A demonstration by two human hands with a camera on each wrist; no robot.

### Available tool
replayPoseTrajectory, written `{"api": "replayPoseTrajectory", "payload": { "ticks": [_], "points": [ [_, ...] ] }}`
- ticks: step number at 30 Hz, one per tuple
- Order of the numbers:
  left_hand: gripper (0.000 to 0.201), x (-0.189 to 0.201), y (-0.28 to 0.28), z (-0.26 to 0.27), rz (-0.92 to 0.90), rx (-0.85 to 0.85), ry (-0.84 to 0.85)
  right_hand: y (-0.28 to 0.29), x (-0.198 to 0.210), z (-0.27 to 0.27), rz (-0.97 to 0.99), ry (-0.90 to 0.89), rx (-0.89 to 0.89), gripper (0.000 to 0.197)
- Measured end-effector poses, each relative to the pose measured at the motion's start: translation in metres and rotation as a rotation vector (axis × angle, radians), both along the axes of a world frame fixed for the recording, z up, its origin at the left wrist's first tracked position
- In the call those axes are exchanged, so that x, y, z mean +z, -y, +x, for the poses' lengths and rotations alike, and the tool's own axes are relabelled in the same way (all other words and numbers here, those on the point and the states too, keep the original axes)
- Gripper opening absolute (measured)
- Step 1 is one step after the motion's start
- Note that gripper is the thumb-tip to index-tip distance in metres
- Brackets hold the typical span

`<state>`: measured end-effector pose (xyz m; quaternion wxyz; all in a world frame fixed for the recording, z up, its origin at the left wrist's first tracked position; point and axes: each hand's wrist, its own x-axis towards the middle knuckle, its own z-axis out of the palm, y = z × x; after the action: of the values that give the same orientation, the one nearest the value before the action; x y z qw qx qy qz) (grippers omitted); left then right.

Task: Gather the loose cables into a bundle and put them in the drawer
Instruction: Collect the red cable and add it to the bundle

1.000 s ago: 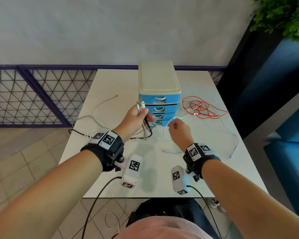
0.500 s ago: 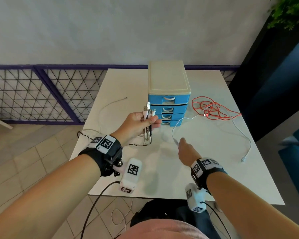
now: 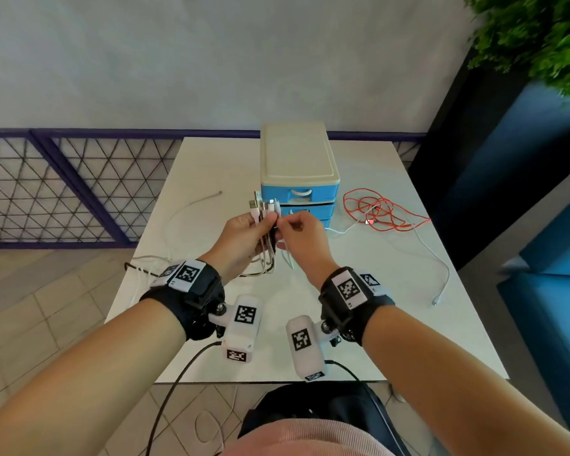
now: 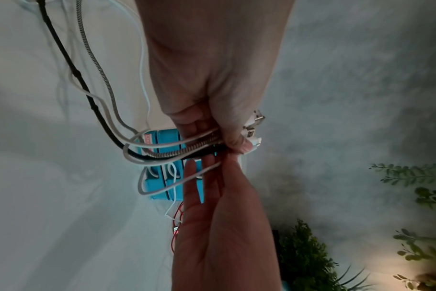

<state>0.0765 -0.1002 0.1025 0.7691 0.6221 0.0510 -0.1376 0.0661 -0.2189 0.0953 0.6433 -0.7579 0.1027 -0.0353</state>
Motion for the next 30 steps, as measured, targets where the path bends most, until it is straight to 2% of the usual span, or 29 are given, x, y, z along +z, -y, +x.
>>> {"api": "replayPoseTrajectory", "payload": {
  "ticks": [5, 9, 12, 15, 17, 20, 24, 26, 30],
  "points": [
    [0.020, -0.004, 0.003, -0.005, 0.044, 0.038, -0.002, 0.002, -0.003, 0.003, -0.329, 0.051, 0.011, 0.016],
    [0.024, -0.010, 0.008, -0.004, 0.213, 0.072, 0.023, 0.007, -0.003, 0.000, -0.550, 0.055, 0.133, 0.017],
    [0.030, -0.010, 0.015, 0.000, 0.350, 0.079, 0.050, 0.013, -0.002, -0.003, -0.588, 0.078, 0.170, 0.026],
    [0.027, -0.006, 0.025, 0.002, 0.289, 0.073, 0.048, 0.027, -0.003, 0.001, -0.521, 0.062, 0.074, 0.035],
    [0.025, -0.005, 0.029, 0.007, 0.271, 0.079, 0.026, 0.043, -0.007, 0.011, -0.573, 0.011, 0.037, 0.032],
    [0.026, -0.003, 0.029, 0.014, 0.286, 0.035, 0.039, 0.071, -0.022, 0.035, -0.774, -0.154, 0.109, 0.021],
    [0.026, 0.002, 0.030, 0.021, 0.320, -0.044, 0.117, 0.112, -0.050, 0.065, -1.013, -0.364, 0.206, 0.032],
    [0.026, 0.005, 0.033, 0.025, 0.351, -0.068, 0.134, 0.133, -0.061, 0.077, -1.109, -0.411, 0.210, 0.037],
    [0.025, 0.009, 0.040, 0.035, 0.396, -0.091, 0.140, 0.169, -0.081, 0.100, -1.227, -0.480, 0.239, 0.035]
  ]
}}
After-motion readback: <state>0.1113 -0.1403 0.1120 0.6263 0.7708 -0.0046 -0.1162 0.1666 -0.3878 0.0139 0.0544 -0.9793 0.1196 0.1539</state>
